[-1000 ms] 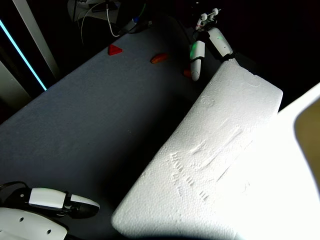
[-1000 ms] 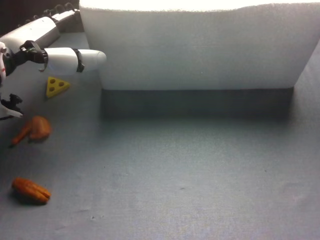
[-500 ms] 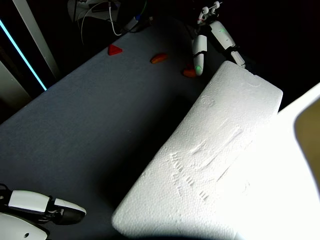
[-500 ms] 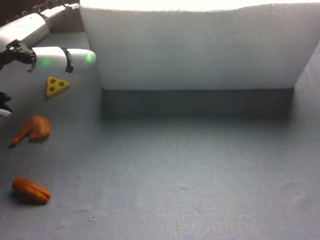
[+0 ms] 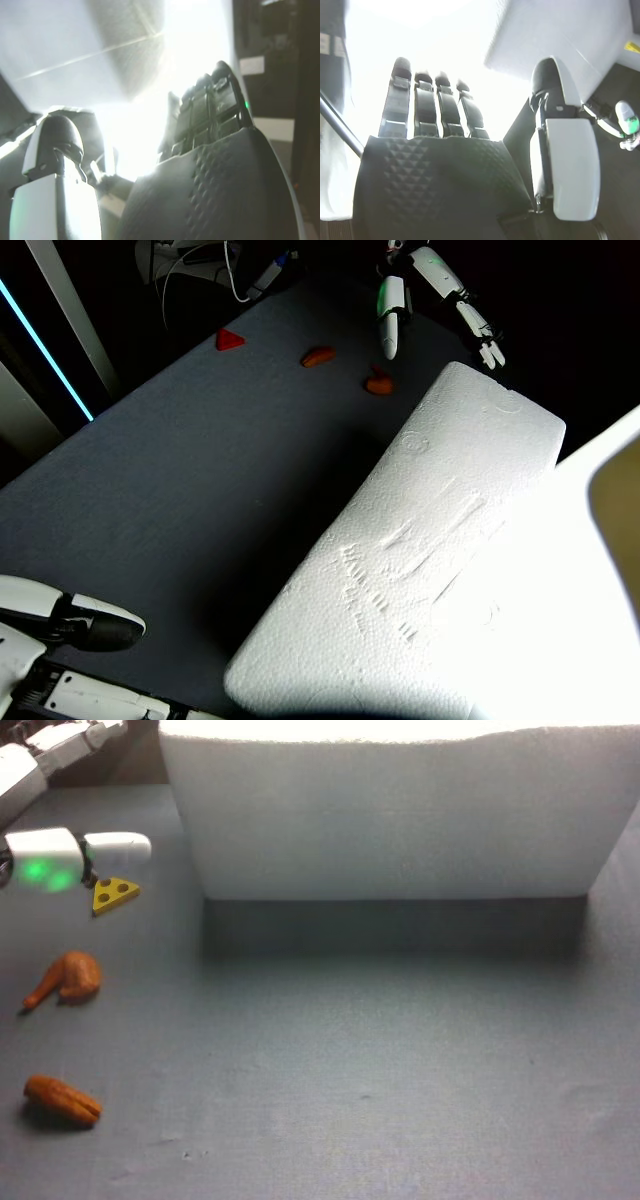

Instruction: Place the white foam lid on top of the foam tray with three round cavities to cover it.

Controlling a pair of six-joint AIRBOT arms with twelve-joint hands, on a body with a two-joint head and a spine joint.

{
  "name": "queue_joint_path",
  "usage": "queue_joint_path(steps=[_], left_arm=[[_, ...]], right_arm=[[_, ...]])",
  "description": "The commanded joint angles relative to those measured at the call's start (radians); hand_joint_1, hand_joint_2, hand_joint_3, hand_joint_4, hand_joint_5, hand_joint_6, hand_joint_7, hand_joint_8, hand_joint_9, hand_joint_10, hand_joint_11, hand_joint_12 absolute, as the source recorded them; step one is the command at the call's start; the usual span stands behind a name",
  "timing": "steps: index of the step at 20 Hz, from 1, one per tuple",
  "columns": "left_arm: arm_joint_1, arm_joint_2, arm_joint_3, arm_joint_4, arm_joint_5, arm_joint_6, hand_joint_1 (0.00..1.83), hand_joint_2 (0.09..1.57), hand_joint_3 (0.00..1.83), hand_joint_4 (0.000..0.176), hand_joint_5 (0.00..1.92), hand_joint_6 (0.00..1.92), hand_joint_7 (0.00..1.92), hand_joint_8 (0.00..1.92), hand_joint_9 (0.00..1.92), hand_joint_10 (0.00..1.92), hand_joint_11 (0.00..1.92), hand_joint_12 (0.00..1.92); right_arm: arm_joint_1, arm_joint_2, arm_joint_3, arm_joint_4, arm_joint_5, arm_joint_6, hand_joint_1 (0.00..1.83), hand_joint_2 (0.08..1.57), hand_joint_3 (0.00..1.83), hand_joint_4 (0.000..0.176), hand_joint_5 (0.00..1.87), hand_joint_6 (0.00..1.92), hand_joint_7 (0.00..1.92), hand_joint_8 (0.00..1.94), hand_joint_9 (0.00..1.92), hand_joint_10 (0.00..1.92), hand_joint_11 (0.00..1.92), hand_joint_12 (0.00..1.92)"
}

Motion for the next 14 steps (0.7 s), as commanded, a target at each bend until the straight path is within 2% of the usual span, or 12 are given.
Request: queue_joint_path(steps=[1, 2, 3, 4, 5, 6, 8, 9, 10, 11, 13, 14], left_arm=[[0.005, 0.023, -0.008, -0.026, -0.184, -0.009, 0.62, 1.12, 0.00, 0.000, 0.09, 0.00, 0.00, 0.00, 0.00, 0.00, 0.00, 0.20], [0.032, 0.042, -0.034, -0.031, -0.233, -0.010, 0.62, 1.12, 0.00, 0.000, 0.08, 0.01, 0.00, 0.00, 0.00, 0.00, 0.00, 0.31], [0.048, 0.055, -0.054, -0.033, -0.265, -0.010, 0.59, 1.11, 0.00, 0.000, 0.08, 0.00, 0.00, 0.00, 0.00, 0.00, 0.00, 0.40], [0.064, 0.066, -0.070, -0.034, -0.298, -0.011, 0.56, 1.12, 0.00, 0.000, 0.07, 0.00, 0.00, 0.00, 0.00, 0.00, 0.00, 0.31], [0.079, 0.078, -0.088, -0.034, -0.325, -0.011, 0.53, 1.13, 0.00, 0.000, 0.07, 0.00, 0.00, 0.00, 0.00, 0.00, 0.00, 0.24], [0.099, 0.091, -0.108, -0.031, -0.355, -0.011, 0.53, 1.15, 0.00, 0.000, 0.07, 0.00, 0.00, 0.00, 0.00, 0.00, 0.00, 0.29], [0.141, 0.103, -0.146, -0.028, -0.420, -0.014, 0.48, 1.17, 0.00, 0.000, 0.07, 0.00, 0.00, 0.00, 0.00, 0.00, 0.00, 0.46], [0.151, 0.106, -0.156, -0.025, -0.436, -0.017, 0.49, 1.18, 0.00, 0.000, 0.07, 0.00, 0.00, 0.00, 0.00, 0.00, 0.00, 0.52], [0.167, 0.109, -0.174, -0.023, -0.469, -0.017, 0.47, 1.19, 0.00, 0.000, 0.05, 0.01, 0.00, 0.00, 0.00, 0.00, 0.00, 0.38], [0.175, 0.110, -0.182, -0.019, -0.484, -0.018, 0.47, 1.20, 0.00, 0.000, 0.05, 0.01, 0.00, 0.00, 0.00, 0.00, 0.00, 0.31], [0.187, 0.110, -0.204, 0.007, -0.505, -0.029, 0.47, 1.20, 0.00, 0.000, 0.05, 0.01, 0.00, 0.00, 0.00, 0.00, 0.00, 0.31], [0.192, 0.108, -0.217, 0.024, -0.515, -0.031, 0.45, 1.19, 0.00, 0.003, 0.03, 0.01, 0.00, 0.00, 0.00, 0.00, 0.00, 0.15]], right_arm=[[-0.004, 0.025, -0.007, -0.011, 0.157, 0.014, 0.50, 1.16, 0.00, 0.000, 0.00, 0.00, 0.00, 0.00, 0.02, 0.01, 0.00, 0.80], [-0.032, 0.048, -0.038, -0.035, 0.196, 0.037, 0.49, 1.15, 0.00, 0.000, 0.00, 0.00, 0.00, 0.00, 0.07, 0.03, 0.00, 1.04], [-0.048, 0.062, -0.057, -0.051, 0.216, 0.046, 0.47, 1.14, 0.00, 0.000, 0.00, 0.00, 0.02, 0.01, 0.12, 0.05, 0.00, 1.16], [-0.063, 0.075, -0.075, -0.070, 0.230, 0.058, 0.44, 1.13, 0.00, 0.000, 0.00, 0.00, 0.04, 0.01, 0.13, 0.04, 0.00, 1.13], [-0.087, 0.088, -0.098, -0.097, 0.257, 0.084, 0.43, 1.12, 0.00, 0.016, 0.00, 0.00, 0.05, 0.01, 0.14, 0.05, 0.00, 1.13], [-0.112, 0.095, -0.113, -0.112, 0.283, 0.103, 0.45, 1.14, 0.00, 0.023, 0.00, 0.00, 0.04, 0.00, 0.11, 0.03, 0.00, 1.08], [-0.185, 0.103, -0.141, -0.133, 0.353, 0.143, 0.47, 1.19, 0.01, 0.002, 0.00, 0.00, 0.00, 0.00, 0.08, 0.01, 0.00, 0.77], [-0.210, 0.104, -0.147, -0.141, 0.375, 0.164, 0.47, 1.19, 0.00, 0.000, 0.00, 0.00, 0.00, 0.00, 0.09, 0.02, 0.00, 0.72], [-0.250, 0.103, -0.154, -0.163, 0.410, 0.217, 0.48, 1.20, 0.00, 0.000, 0.00, 0.00, 0.00, 0.00, 0.05, 0.02, 0.00, 0.57], [-0.270, 0.103, -0.158, -0.177, 0.427, 0.243, 0.47, 1.20, 0.00, 0.000, 0.00, 0.00, 0.00, 0.00, 0.05, 0.01, 0.00, 0.50], [-0.306, 0.100, -0.173, -0.209, 0.460, 0.277, 0.47, 1.20, 0.00, 0.000, 0.00, 0.00, 0.00, 0.00, 0.05, 0.01, 0.00, 0.50], [-0.318, 0.093, -0.179, -0.232, 0.468, 0.295, 0.46, 1.21, 0.00, 0.000, 0.00, 0.00, 0.00, 0.00, 0.03, 0.00, 0.00, 0.47]])
